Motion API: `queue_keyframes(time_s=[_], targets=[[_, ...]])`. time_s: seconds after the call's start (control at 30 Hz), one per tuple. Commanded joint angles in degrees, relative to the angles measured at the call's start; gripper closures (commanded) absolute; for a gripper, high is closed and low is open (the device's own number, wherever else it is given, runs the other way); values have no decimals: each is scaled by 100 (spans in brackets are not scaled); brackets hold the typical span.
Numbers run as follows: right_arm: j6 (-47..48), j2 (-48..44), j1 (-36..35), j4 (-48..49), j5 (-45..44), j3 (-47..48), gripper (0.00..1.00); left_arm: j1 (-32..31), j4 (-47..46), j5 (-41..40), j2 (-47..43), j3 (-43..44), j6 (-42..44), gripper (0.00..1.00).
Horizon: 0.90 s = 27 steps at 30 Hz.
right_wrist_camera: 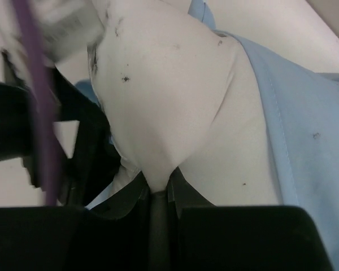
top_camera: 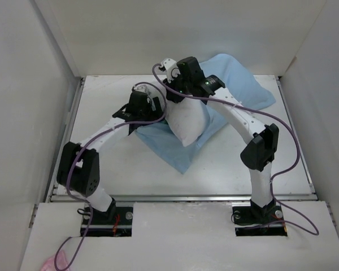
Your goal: Put the pillow into the pillowcase
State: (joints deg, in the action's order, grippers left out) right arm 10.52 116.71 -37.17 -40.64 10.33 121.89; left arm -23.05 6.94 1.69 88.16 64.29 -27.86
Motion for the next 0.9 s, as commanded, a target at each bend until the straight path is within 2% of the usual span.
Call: queue_keyframes(time_s=[0.0,0.13,0.2,0.27,0.47,0.57,0.63,0.73,0.87], targets=[[-288,18,236,215,40,713,100,-7,368,-176,421,206,-447,15],[-499,124,351,75,180,1170,100,-7,501,-144,492,23,-781,15],[-499,124,351,74,180,1232,100,-7,65,32,430,-118,-957,10],[-551,72,351,74,180,1232,100,-7,-122,321,579,-119,-1273,10],[-656,-113,351,215,374,1030,100,-7,-457,867,1799,986,-1346,12],[-657,-166,351,267,374,1030,100,-156,59,316,2047,1287,-1345,12],[-710,-314,351,338,435,978,100,-156,185,-11,2170,1349,-1345,16],[-710,-438,351,399,435,925,100,-156,246,-177,2170,1288,-1398,100],[-526,-490,412,347,286,671,100,-16,440,-845,1593,1156,-1311,100]])
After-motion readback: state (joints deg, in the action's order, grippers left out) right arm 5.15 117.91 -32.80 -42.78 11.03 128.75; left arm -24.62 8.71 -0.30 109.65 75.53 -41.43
